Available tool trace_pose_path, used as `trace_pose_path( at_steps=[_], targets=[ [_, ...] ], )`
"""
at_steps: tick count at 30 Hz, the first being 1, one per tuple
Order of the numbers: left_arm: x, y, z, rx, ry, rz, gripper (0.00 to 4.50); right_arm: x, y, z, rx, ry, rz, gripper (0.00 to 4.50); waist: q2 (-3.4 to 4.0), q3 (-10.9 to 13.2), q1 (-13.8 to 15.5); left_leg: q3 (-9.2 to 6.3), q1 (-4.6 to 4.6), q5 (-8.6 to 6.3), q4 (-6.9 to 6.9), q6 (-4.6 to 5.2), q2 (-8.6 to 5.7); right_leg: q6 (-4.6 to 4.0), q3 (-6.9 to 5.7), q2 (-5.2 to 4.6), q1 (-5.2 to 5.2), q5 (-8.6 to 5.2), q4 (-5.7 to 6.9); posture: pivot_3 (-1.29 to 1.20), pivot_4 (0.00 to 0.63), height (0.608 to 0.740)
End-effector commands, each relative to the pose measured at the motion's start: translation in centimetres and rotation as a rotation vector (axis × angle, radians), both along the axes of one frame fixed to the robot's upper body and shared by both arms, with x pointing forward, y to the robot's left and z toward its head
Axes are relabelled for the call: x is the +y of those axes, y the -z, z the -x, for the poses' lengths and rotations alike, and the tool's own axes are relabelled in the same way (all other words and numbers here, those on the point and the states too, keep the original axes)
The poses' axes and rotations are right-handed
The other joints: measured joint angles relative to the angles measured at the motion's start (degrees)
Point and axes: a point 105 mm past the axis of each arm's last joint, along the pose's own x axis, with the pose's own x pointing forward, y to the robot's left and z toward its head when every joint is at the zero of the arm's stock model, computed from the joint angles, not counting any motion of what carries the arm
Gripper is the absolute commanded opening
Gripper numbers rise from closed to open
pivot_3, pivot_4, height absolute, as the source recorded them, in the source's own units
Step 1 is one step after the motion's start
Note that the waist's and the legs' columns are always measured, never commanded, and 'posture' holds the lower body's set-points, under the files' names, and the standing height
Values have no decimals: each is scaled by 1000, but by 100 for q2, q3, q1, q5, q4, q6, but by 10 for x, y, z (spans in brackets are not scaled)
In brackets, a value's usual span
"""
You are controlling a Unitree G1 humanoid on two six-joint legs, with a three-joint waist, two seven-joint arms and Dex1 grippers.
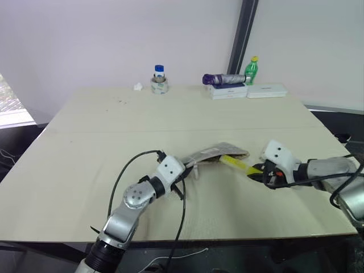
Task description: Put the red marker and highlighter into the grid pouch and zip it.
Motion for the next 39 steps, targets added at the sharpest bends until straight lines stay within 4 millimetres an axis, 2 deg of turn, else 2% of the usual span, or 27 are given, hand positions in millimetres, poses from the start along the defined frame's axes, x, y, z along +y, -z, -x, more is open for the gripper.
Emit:
trace_pose_path(
  at_steps=[1, 8, 11, 14, 15, 22, 25, 27, 32, 36, 39],
  targets=[
    [-10, -11, 13, -90, 101, -33, 0, 18, -11, 2, -37, -85, 40, 838, 0, 0, -7, 0, 0, 0, -1, 0, 0, 0, 1, 0, -1, 0, 0, 0, 150, 737],
    [-9, -10, 18, -84, 180, -50, 0, 50, -18, -5, -65, -188, 19, 838, 0, 0, -5, -10, -1, 0, -2, 0, 2, 0, 1, -1, -4, 0, 0, 0, 150, 737],
    [-7, -10, 18, -83, 179, -54, 0, 51, -22, -10, -73, -187, 10, 2322, 1, 0, 1, -15, -2, 0, -3, 0, 2, 0, 1, -2, -5, 0, 0, 0, 150, 737],
    [-3, -13, 14, -75, 145, -28, 0, 45, -27, -12, -94, -164, 13, 4036, 0, 0, 10, -20, -3, 0, -2, 0, 2, 0, -2, -4, -3, 0, -1, 0, 150, 737],
    [-1, -15, 11, -64, 124, -5, 0, 42, -30, -13, -104, -151, 8, 4448, 0, 0, 5, -20, -3, 0, -2, 1, 2, 0, -1, -6, -3, 0, -1, 0, 150, 737],
    [17, -24, -18, 124, -84, 210, 0, 19, -69, -8, -206, -114, -74, 4448, 0, 0, 1, -19, -2, 0, 0, 1, 0, 0, -4, -4, -2, 0, -1, 0, 150, 737],
    [18, -35, -32, 225, -150, 358, 0, 22, -87, 0, -259, -141, -151, 4448, 0, 1, -10, -18, 0, 0, 2, 1, 0, 1, -10, -2, 4, 0, 0, 0, 150, 737],
    [15, -47, -40, 306, -158, 483, 0, 34, -99, 6, -282, -182, -243, 4448, -3, 2, -11, -17, -1, 0, 4, 1, 0, 1, -11, -1, 4, 1, 0, 0, 150, 737],
    [6, -64, -52, 409, -137, 564, 0, 66, -81, 6, -242, -208, -303, 4448, -5, 3, -21, -16, -2, 0, 5, 0, -2, 2, -22, 2, 6, 0, 1, 0, 150, 737],
    [-3, -77, -51, 447, -76, 600, 0, 85, -64, -22, -248, -68, -390, 4448, -7, 3, -24, -17, -3, 3, 4, -4, -3, 1, -21, 0, 1, 1, 4, 0, 150, 737],
    [-10, -83, -47, 467, -26, 604, 0, 99, -59, -34, -251, -21, -442, 4448, -8, 4, -11, -19, -4, 5, 3, -7, -4, 0, -20, -1, 0, 1, 5, 0, 150, 737]
  ],
)
